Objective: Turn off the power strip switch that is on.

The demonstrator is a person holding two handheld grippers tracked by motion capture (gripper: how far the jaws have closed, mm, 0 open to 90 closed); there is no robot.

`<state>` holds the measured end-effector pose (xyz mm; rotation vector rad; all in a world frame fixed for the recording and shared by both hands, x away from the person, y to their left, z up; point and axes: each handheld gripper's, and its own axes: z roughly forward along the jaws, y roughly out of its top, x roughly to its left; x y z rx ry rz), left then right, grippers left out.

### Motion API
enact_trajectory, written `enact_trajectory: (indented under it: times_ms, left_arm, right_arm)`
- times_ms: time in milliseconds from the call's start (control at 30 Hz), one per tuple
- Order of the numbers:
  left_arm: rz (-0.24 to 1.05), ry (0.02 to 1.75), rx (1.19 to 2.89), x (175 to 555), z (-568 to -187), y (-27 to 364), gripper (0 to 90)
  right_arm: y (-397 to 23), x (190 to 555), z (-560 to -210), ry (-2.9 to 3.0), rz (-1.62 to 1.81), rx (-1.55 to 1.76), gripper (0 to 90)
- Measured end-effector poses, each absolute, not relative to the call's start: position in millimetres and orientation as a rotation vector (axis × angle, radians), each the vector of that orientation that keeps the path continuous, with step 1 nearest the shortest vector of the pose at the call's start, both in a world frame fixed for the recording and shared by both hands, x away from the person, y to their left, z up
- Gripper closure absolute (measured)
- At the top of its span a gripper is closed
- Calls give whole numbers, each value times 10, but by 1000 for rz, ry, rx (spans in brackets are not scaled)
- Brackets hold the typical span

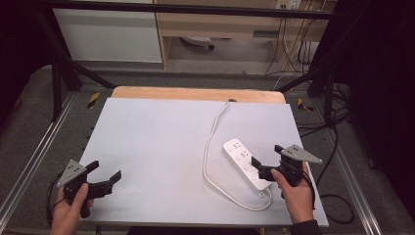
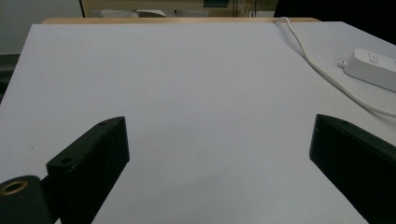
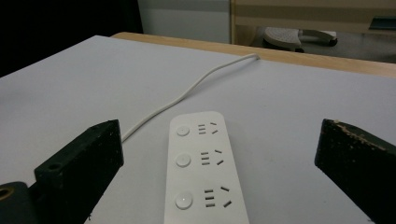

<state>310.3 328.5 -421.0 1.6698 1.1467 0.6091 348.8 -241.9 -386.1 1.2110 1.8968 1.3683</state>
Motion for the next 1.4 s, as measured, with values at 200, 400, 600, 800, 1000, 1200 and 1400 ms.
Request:
enact_trajectory:
  times_ms: [200,400,600,800,1000,1200,1400]
  left_arm:
    - [608,1146,1669,3102,-4211,3286,45]
    - [609,1144,1669,3101,-4209,3286,45]
    - [607,1144,1670,3101,-4209,3281,45]
    - [607,1147,1669,3103,-4211,3283,45]
    - [606,1144,1670,3104,-4210,3280,45]
    - [607,1144,1667,3101,-4206,3280,45]
    - [607,1146,1674,3105,-4210,3278,45]
  right_arm:
    - [-2293,3557,-3860,1933,1372,1192,35]
    - [-2218,3613,-3875,1948,1362,1182,20]
    - [-2175,3630,-3919,1964,1354,1186,21]
    - [-2145,3672,-3976,1981,1351,1195,88]
    - [-2127,3677,-4023,1996,1344,1173,258]
    - [-2127,3649,-4070,2023,1378,1141,545]
    - [-2166,3638,-4095,2016,1383,1138,703]
